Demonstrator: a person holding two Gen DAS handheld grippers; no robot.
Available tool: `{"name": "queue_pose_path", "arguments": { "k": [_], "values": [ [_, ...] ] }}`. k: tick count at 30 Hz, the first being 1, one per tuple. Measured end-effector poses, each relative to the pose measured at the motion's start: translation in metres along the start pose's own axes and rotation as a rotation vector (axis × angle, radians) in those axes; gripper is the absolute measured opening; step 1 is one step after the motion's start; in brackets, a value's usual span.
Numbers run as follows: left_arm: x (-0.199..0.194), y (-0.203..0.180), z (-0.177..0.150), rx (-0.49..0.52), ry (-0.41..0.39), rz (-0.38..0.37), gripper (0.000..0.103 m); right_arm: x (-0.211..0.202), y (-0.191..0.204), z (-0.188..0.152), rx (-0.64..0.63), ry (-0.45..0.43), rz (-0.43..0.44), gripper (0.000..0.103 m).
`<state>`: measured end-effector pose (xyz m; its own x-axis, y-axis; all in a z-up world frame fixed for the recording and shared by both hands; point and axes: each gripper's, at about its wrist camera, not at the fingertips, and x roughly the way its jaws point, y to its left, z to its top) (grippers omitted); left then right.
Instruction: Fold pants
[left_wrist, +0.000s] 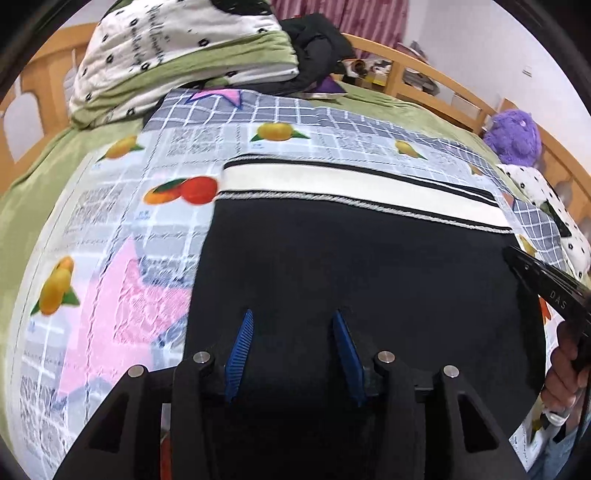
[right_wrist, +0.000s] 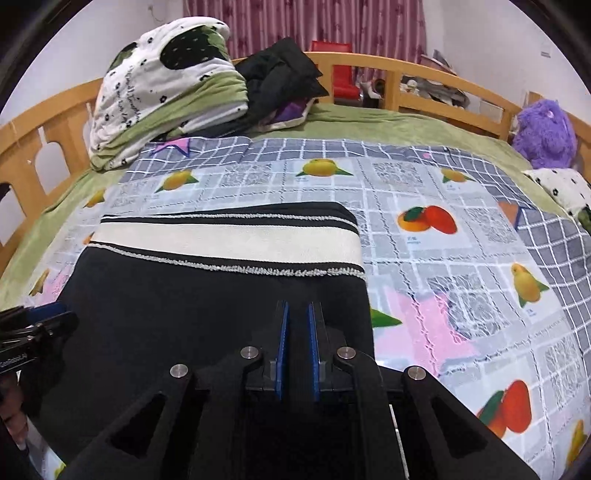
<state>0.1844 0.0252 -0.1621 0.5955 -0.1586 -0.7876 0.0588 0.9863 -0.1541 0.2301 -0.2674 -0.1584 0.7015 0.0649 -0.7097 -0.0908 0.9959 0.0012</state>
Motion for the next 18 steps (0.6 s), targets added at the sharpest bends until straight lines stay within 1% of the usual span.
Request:
{"name": "queue_pose_path", "arguments": {
  "k": [5,8,12,16,17,18],
  "values": [
    [-0.013,0.000,-0.017,0.029,-0.006,0.040,0.045,-0.011,0.001,-0.006,0.001,0.011,-0.034,0.008],
    [-0.021,0.003,-0.025,0.021,0.003,0.038,0.045,-0.018,0.001,-0.012,0.003,0.028,-0.024,0.009],
    [-0.032,0.010,-0.040,-0.031,0.009,0.011,0.045,-0.031,0.001,-0.025,0.023,0.037,-0.017,0.009],
    [-0.046,0.005,-0.052,-0.014,-0.008,0.039,0.045,-0.047,0.003,-0.040,0.049,0.059,-0.001,0.010],
    [-0.050,0.003,-0.054,-0.005,-0.011,0.043,0.046,-0.051,0.005,-0.046,0.046,0.074,0.004,0.012],
    [-0.055,0.001,-0.057,0.004,-0.014,0.044,0.046,-0.055,0.008,-0.052,0.033,0.090,0.000,0.013]
  ]
}}
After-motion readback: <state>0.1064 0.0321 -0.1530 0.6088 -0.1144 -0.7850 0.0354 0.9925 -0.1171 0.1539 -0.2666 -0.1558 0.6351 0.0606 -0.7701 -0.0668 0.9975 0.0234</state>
